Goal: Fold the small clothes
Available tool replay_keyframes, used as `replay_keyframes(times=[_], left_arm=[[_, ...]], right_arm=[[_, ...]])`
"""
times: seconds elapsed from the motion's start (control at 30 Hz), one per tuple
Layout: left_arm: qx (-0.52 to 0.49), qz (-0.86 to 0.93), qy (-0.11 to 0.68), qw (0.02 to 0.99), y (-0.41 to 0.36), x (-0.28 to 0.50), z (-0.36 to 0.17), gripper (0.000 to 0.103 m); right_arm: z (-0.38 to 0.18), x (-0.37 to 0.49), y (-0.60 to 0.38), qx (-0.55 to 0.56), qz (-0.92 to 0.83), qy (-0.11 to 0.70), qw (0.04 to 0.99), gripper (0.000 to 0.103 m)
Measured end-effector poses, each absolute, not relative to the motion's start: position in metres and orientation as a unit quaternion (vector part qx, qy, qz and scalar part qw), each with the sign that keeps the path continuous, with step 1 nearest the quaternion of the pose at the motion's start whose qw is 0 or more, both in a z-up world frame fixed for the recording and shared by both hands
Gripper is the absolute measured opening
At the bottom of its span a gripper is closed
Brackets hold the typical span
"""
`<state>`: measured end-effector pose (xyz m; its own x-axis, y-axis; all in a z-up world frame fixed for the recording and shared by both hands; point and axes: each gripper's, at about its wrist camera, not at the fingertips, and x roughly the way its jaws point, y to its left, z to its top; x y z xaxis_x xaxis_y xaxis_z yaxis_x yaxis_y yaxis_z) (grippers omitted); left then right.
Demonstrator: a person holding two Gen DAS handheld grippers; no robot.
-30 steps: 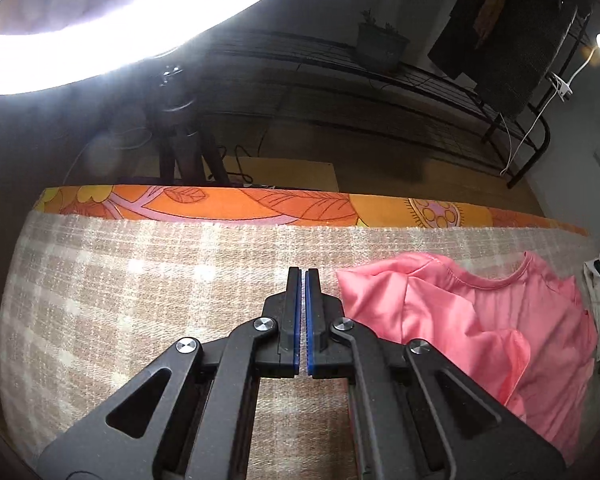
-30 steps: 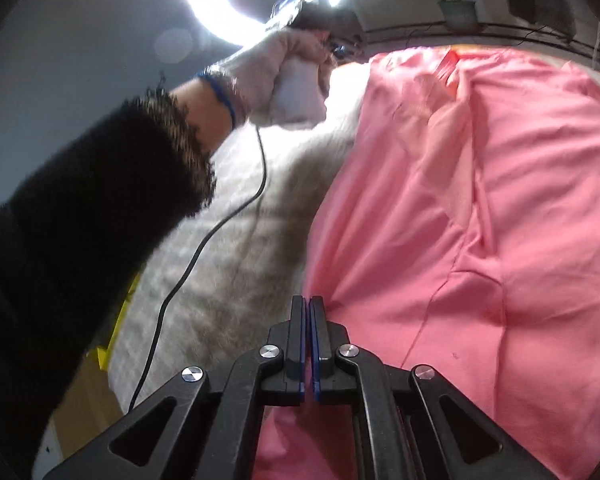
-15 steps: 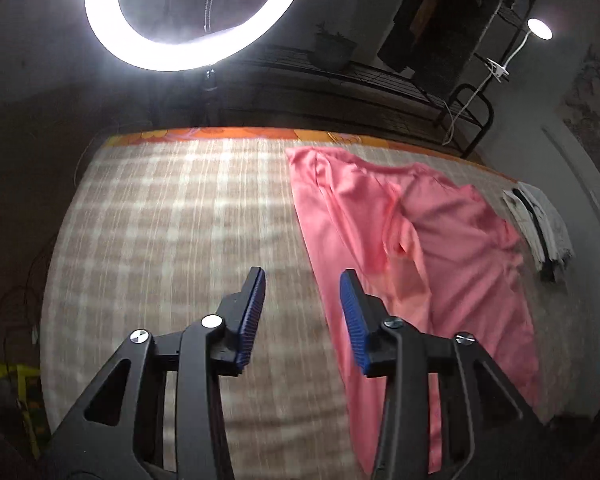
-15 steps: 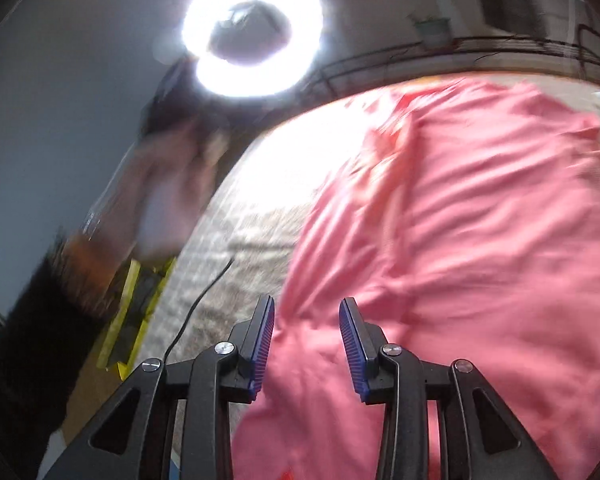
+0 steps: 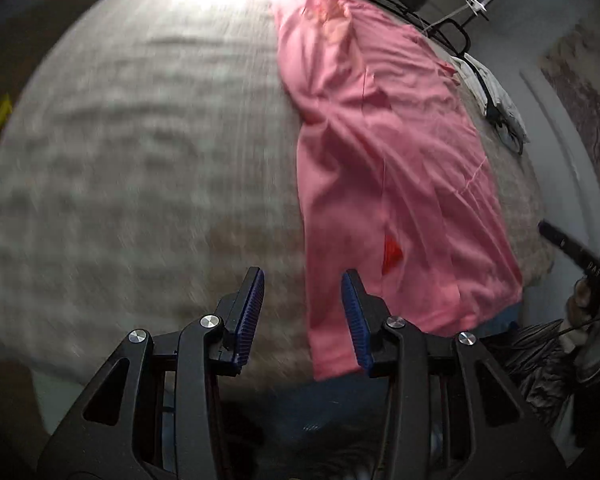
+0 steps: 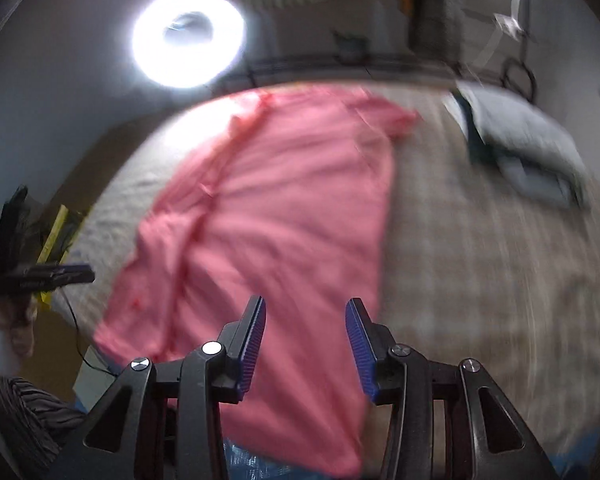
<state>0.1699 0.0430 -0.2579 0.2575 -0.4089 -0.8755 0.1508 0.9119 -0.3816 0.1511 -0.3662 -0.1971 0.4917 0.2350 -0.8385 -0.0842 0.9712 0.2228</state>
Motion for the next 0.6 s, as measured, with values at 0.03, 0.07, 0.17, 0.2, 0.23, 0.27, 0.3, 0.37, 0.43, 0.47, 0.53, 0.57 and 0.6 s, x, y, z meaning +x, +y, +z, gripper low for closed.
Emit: replay_keyframes(times=[0.03,0.07,0.17,0.2,0.23,0.27,0.3,0.37,0.43,0.47,0.53,0.57,0.6], left_arm=[[-0.121,-0.174,0.588,0.78,0.041,0.169,-0.265,0.041],[-0.126,-0.172,0.593,0.777,0.039,0.167,-0.271,0.041],[-0.126,-0.164,0.572,0.794,0.033,0.161,-0.269,0.041],[-0.138,-0.163,0.572,0.792,0.033,0.16,-0.27,0.041],[-0.153,-0.165,0.574,0.787,0.031,0.159,-0.271,0.041],[-0.158,-0.167,0.574,0.786,0.032,0.159,-0.272,0.041],[-0.156,-0.167,0.572,0.788,0.03,0.157,-0.272,0.038],[-0.15,-0.171,0.577,0.784,0.023,0.155,-0.276,0.003],[-0.149,-0.168,0.575,0.787,0.021,0.154,-0.277,0.0],[-0.149,-0.164,0.572,0.79,0.021,0.153,-0.275,0.0],[-0.155,-0.16,0.556,0.801,0.026,0.147,-0.264,0.0],[-0.157,-0.159,0.549,0.805,0.029,0.144,-0.259,0.0],[-0.16,-0.159,0.541,0.811,0.034,0.139,-0.251,0.0]], right_arm=[[-0.203,0.147,-0.374,0.087,0.09,0.504,0.854,0.047],[-0.211,0.142,-0.382,0.1,0.087,0.516,0.846,0.05],[-0.232,0.13,-0.401,0.125,0.071,0.537,0.831,0.05],[-0.241,0.126,-0.404,0.134,0.073,0.541,0.827,0.05],[-0.247,0.123,-0.409,0.148,0.077,0.548,0.82,0.05],[-0.253,0.121,-0.411,0.159,0.082,0.552,0.814,0.05],[-0.258,0.119,-0.412,0.17,0.089,0.556,0.809,0.05],[-0.266,0.117,-0.415,0.185,0.098,0.56,0.801,0.049],[-0.267,0.115,-0.416,0.185,0.104,0.555,0.805,0.048],[-0.267,0.117,-0.415,0.183,0.106,0.554,0.805,0.036],[-0.271,0.119,-0.412,0.195,0.128,0.557,0.797,0.011],[-0.274,0.121,-0.411,0.204,0.137,0.561,0.79,0.002],[-0.275,0.121,-0.409,0.209,0.142,0.564,0.786,0.001]])
